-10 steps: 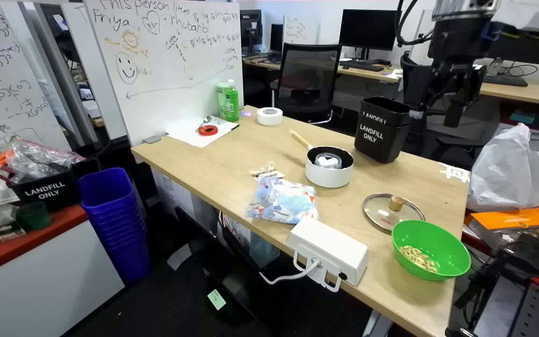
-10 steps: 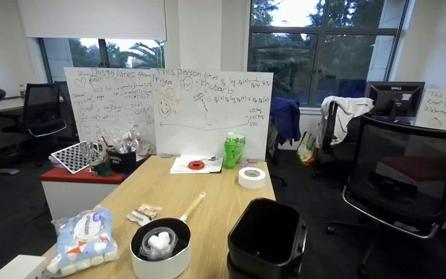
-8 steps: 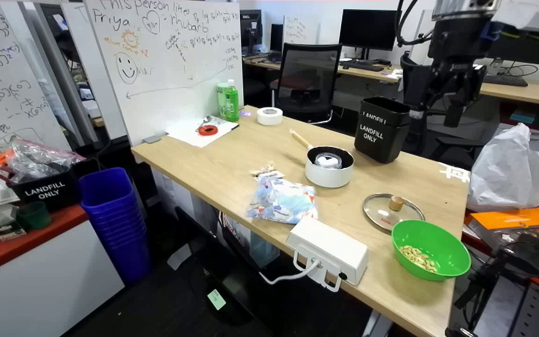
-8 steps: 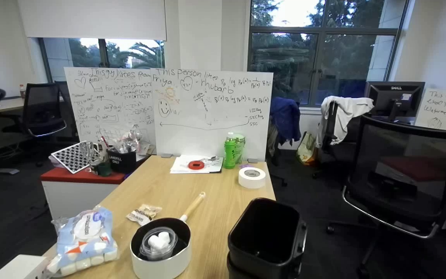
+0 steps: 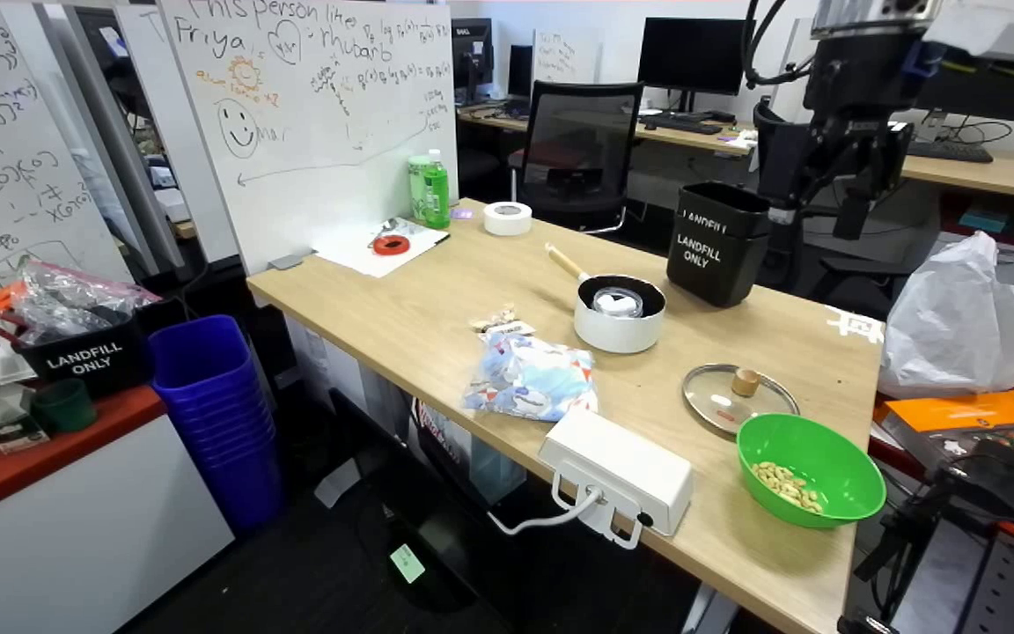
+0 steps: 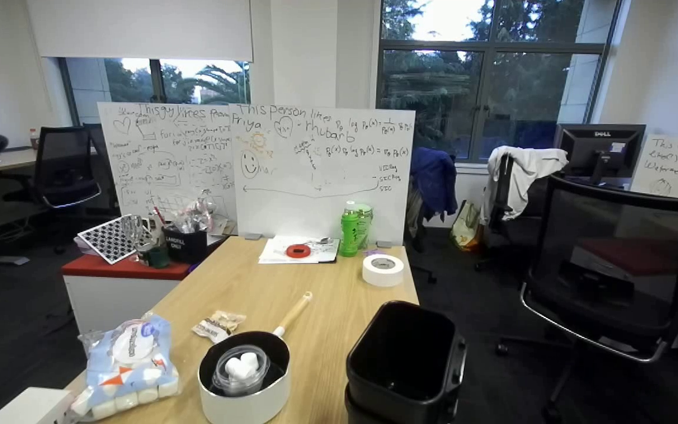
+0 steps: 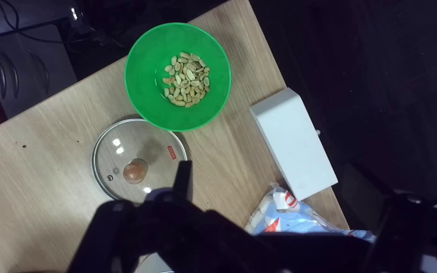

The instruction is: Move the blue plastic bag and place it near the trash can

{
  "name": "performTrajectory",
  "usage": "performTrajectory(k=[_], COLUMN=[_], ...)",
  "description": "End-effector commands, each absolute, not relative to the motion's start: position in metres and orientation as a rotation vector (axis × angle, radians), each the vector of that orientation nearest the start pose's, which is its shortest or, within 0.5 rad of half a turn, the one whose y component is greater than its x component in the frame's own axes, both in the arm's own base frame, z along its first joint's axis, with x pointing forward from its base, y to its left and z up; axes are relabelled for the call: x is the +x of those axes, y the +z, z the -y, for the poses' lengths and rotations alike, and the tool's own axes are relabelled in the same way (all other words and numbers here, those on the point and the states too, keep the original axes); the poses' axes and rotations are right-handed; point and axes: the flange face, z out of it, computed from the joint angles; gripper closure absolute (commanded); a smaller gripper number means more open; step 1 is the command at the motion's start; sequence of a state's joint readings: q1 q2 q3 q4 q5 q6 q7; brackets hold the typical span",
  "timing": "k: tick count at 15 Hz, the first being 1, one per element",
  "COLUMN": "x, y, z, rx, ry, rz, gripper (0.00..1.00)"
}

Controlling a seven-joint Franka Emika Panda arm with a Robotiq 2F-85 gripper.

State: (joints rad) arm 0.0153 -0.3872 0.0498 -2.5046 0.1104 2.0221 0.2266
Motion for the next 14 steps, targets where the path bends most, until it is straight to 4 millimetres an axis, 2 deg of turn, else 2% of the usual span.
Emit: performTrajectory(k=[1, 5, 8, 11, 12, 13, 14], x=[0.415, 0.431, 0.448, 0.477, 0.491, 0.470, 0.477], y=[0.407, 0.390, 0.370, 0.352, 0.348, 0.355, 0.350], z=[-0.049, -0.086, -0.112, -0.129, -0.133, -0.127, -0.129], rx=[-3.060, -3.082, -3.102, -3.102, -3.097, -3.096, -3.095], ry=[0.142, 0.149, 0.174, 0.111, 0.087, 0.099, 0.103], rz=[-0.333, -0.173, -0.115, -0.201, -0.322, -0.212, -0.233], gripper=[0.00, 0.00, 0.00, 0.00, 0.00, 0.00, 0.00])
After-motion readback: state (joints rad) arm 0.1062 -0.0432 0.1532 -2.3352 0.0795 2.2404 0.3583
